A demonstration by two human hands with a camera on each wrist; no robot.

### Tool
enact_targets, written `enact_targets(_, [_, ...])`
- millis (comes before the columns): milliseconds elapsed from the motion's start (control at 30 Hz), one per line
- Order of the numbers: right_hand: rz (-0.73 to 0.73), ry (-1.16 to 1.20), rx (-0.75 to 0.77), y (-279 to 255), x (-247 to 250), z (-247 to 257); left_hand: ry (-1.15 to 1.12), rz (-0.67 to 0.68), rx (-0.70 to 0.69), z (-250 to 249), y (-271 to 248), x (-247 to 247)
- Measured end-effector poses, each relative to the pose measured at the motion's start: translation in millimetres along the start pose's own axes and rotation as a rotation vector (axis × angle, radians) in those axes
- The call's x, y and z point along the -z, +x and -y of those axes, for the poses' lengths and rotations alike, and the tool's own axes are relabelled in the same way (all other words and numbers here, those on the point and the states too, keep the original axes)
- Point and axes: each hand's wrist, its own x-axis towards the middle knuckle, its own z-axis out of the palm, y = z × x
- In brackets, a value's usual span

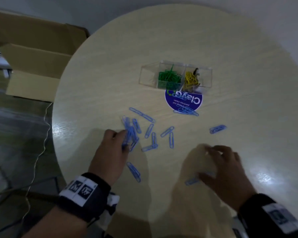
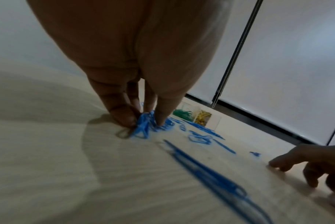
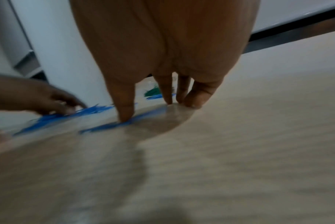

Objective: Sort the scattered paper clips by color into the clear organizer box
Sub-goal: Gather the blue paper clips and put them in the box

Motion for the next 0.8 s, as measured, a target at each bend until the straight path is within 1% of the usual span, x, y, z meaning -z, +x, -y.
enact_targets(100, [-0.056, 0.152, 0.057, 17, -15, 20, -0.022, 0.006, -0.066, -24, 22, -15])
enact_targets(200, [-0.066, 0.179, 0.095, 50, -12, 39, -0.110, 0.007, -0.103, -40, 44, -13])
enact_targets(267, [-0.123, 0.223, 0.101, 57, 4, 41, -0.203, -0.035, -0.120, -40, 43, 0])
enact_targets(300, [-0.139, 0.232, 0.102, 51, 13, 39, -0.191, -0.064, -0.128, -36, 35, 8])
enact_targets(333, [-0.132, 0.207, 0.101, 38, 21, 34, -0.124, -0.072, -0.138, -32, 23, 16])
enact_targets(367, [-0.098, 0.152, 0.105, 23, 27, 29, -0.042, -0.030, -0.143, -26, 7, 22])
enact_targets(400, [-0.035, 0.094, 0.118, 4, 27, 24, 0.018, 0.060, -0.138, -21, -10, 24])
enact_targets(467, [0.126, 0.031, 0.152, -27, 17, 19, 0.063, 0.312, -0.127, -13, -38, 15])
enact_targets(500, [0.177, 0.020, 0.183, -34, 8, 19, 0.067, 0.394, -0.148, -11, -46, 6])
enact_targets(533, [0.196, 0.007, 0.213, -35, 0, 20, 0.072, 0.418, -0.184, -10, -48, -3])
enact_targets(567, [0.192, 0.000, 0.233, -29, -6, 23, 0.080, 0.399, -0.216, -11, -46, -9])
enact_targets(633, [0.182, 0.030, 0.230, -5, -12, 31, 0.100, 0.301, -0.265, -18, -31, -17])
enact_targets(733, [0.093, 0.000, 0.242, 40, -10, 46, 0.081, 0.191, -0.303, -28, 5, -20])
enact_targets(800, [0.046, 0.044, 0.247, 65, 1, 58, 0.076, 0.145, -0.316, -34, 28, -16])
